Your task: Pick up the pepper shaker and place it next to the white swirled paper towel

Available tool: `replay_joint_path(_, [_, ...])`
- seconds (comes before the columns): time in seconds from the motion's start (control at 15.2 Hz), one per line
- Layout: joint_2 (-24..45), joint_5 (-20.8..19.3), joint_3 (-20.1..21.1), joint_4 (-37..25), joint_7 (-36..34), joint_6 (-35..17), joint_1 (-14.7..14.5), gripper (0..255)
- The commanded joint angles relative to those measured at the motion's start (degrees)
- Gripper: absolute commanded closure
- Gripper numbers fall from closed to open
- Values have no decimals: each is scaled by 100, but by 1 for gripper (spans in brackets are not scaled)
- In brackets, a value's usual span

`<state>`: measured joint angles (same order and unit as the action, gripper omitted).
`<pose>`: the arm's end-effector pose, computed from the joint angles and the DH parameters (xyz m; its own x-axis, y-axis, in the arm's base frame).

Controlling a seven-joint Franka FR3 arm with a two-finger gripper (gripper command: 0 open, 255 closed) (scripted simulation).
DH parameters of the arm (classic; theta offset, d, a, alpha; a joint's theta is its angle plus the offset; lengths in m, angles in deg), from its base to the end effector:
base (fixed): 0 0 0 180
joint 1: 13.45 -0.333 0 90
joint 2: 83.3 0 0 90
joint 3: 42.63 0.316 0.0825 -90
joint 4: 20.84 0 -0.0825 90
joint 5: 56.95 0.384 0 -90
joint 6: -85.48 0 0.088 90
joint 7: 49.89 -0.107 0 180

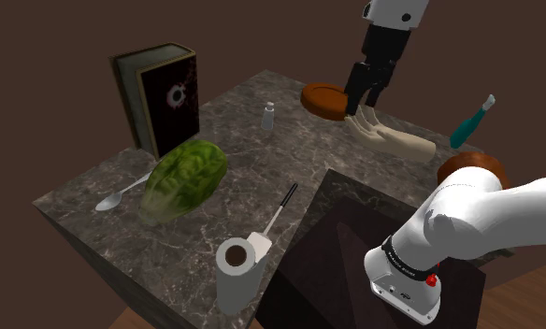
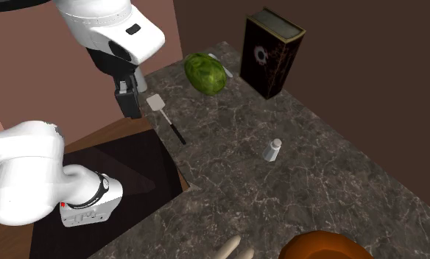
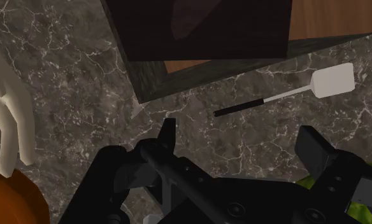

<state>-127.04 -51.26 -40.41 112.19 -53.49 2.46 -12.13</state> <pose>0.2999 0.0200 0.5897 0.9923 -0.0486 -0.1136 -0.0563 -0.9963 -0.0654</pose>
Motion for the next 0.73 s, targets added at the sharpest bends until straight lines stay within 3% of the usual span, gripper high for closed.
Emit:
replay_joint_path(0.0, [0, 0, 0, 0, 0, 0, 0, 0])
replay_joint_path(0.66, [1534, -217, -196, 6, 338, -1861, 195, 0])
